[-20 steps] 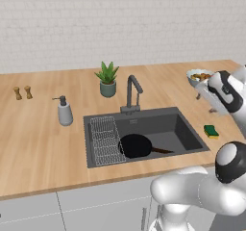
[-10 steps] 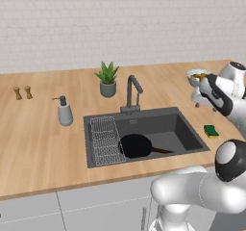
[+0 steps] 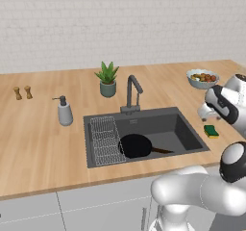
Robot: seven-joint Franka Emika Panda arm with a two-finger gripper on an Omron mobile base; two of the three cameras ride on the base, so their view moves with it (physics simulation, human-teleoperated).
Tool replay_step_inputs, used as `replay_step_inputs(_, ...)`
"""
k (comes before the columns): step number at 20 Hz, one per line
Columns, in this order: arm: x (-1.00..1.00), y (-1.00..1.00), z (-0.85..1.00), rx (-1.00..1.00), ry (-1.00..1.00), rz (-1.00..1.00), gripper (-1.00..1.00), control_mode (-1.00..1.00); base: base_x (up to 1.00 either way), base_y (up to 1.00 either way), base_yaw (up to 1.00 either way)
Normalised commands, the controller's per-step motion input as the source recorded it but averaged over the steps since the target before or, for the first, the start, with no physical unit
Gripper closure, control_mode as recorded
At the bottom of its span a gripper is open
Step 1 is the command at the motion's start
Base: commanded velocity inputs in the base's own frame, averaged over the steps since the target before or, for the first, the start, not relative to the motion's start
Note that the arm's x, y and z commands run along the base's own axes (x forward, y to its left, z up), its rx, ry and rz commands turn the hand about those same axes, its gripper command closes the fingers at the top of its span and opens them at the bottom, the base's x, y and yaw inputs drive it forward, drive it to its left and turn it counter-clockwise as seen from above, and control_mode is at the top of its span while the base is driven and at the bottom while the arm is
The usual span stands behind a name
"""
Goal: Pick the pan and sponge and place them into the sink. Then turn on the water.
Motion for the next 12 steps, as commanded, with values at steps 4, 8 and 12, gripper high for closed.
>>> replay_step_inputs(4, 0.0, -0.19, -0.24, -0.04, 0.15, 0.27, -1.0, -1.0, 0.0, 0.0, 0.0)
replay_step_inputs(8, 0.04, -0.29, -0.15, -0.04, 0.16, 0.01, -1.0, -1.0, 0.0, 0.0, 0.0)
replay_step_inputs(12, 0.05, -0.41, -0.18, -0.01, 0.05, 0.0, -1.0, -1.0, 0.0, 0.0, 0.0)
